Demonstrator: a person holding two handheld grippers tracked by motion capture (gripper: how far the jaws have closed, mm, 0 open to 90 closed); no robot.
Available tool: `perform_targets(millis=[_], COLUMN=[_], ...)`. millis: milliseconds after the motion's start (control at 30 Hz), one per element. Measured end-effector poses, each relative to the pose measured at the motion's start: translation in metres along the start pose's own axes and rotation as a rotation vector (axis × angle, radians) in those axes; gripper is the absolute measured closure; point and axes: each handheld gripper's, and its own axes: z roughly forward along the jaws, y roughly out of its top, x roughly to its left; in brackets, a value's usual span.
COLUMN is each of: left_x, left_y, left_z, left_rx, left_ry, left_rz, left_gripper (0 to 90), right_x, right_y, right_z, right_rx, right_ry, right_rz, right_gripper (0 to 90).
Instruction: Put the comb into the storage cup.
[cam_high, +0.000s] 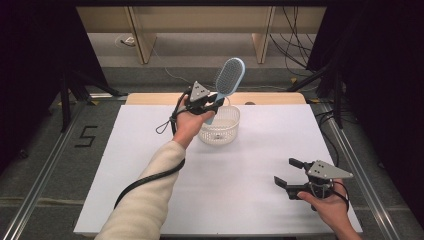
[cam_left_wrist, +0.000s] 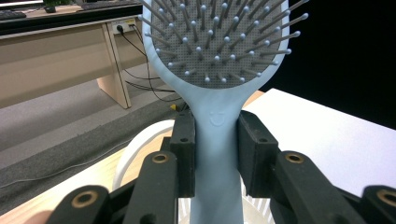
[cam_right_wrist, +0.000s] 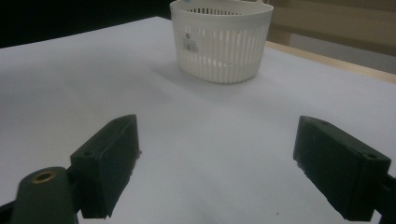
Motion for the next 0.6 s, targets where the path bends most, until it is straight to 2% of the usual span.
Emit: perform_targets(millis=[600], left_x=[0.0008], left_y=[-0.0053], left_z=[0.0046], left_rx=[0.014], left_ry=[-0.003], left_rz=[0.018], left_gripper=[69.6], right_x=[-0.0002], right_y=[0.0], right_z=[0.0001], right_rx=[0.0], right_ry=[0.001], right_rz=[0.003], right_gripper=[15.5])
